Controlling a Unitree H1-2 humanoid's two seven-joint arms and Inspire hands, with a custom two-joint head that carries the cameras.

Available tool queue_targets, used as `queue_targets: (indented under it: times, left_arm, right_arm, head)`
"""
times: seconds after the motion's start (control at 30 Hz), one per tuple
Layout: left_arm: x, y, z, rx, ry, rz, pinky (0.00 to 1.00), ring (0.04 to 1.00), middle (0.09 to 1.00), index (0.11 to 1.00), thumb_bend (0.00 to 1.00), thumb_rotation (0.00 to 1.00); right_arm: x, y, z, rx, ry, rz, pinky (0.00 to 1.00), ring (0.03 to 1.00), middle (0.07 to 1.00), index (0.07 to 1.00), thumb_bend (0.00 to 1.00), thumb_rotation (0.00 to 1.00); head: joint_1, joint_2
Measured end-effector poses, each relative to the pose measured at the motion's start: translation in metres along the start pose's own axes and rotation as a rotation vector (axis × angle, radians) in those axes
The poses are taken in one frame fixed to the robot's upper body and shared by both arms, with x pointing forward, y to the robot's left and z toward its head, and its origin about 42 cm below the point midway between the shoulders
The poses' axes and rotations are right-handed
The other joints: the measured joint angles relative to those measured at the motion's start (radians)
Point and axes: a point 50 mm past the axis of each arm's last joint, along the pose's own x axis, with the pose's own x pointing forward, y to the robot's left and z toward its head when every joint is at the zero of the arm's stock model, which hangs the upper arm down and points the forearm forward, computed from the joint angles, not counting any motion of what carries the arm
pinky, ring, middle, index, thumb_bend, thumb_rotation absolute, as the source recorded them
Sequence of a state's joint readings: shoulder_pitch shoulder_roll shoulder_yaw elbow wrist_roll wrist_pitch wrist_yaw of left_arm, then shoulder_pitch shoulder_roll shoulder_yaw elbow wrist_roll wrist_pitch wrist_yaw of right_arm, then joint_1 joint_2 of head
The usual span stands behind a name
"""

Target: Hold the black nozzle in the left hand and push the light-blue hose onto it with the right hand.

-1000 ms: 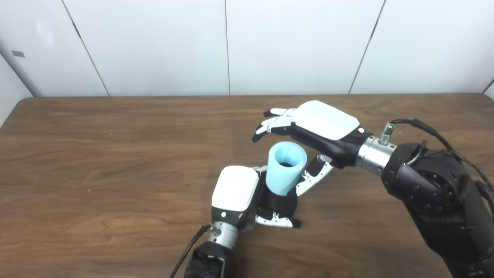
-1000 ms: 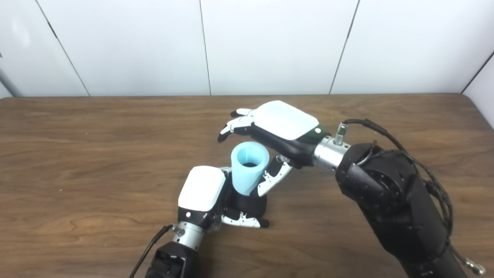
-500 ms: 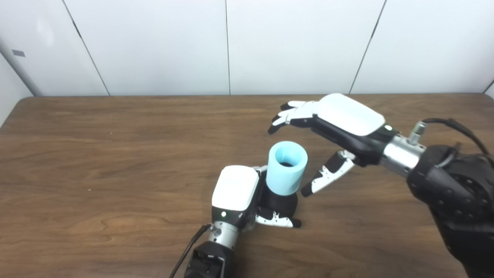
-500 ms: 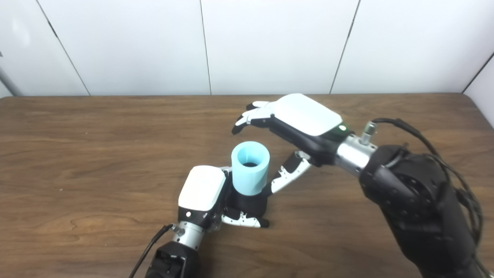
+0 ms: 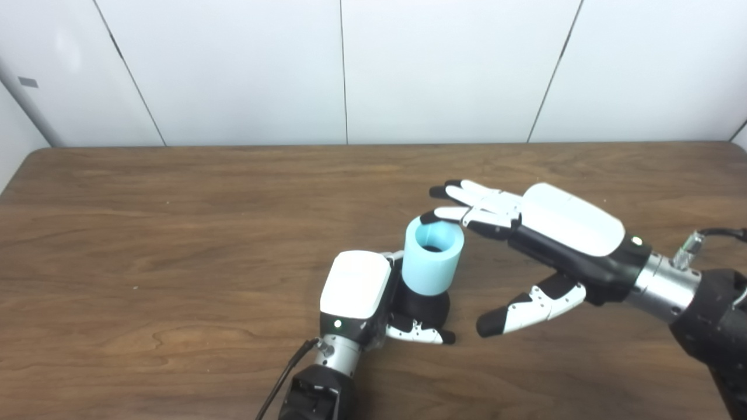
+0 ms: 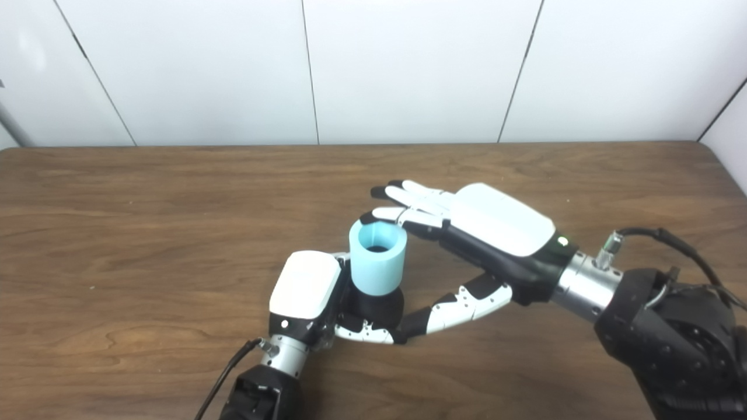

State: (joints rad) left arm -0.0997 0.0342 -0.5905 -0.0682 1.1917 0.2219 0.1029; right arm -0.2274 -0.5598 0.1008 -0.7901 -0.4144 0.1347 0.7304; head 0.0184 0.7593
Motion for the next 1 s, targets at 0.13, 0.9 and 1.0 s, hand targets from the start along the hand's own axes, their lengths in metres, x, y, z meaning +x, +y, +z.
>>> queue_targets:
  times: [0.13,0.9,1.0]
  left_arm:
    - [0.000,0.000,0.000,-0.001,-0.001,0.000,0.43,0.453,0.401,0.498,0.52,0.00]
    - [0.001,0.001,0.000,0.001,-0.003,0.001,0.41,0.436,0.397,0.497,0.52,0.00]
    - [0.001,0.001,0.000,0.001,-0.004,0.000,0.40,0.439,0.398,0.498,0.52,0.00]
  right_arm:
    - [-0.001,0.009,0.003,-0.022,0.003,0.004,1.00,1.000,1.000,0.960,0.67,0.99]
    - [0.003,0.020,0.007,-0.048,0.000,0.010,0.94,1.000,1.000,0.924,0.67,0.93]
    - [0.004,0.021,0.006,-0.043,0.002,0.021,0.95,1.000,1.000,0.904,0.68,0.91]
  head:
    - [-0.002,0.000]
    - [0.002,0.005]
    - [0.003,0.005]
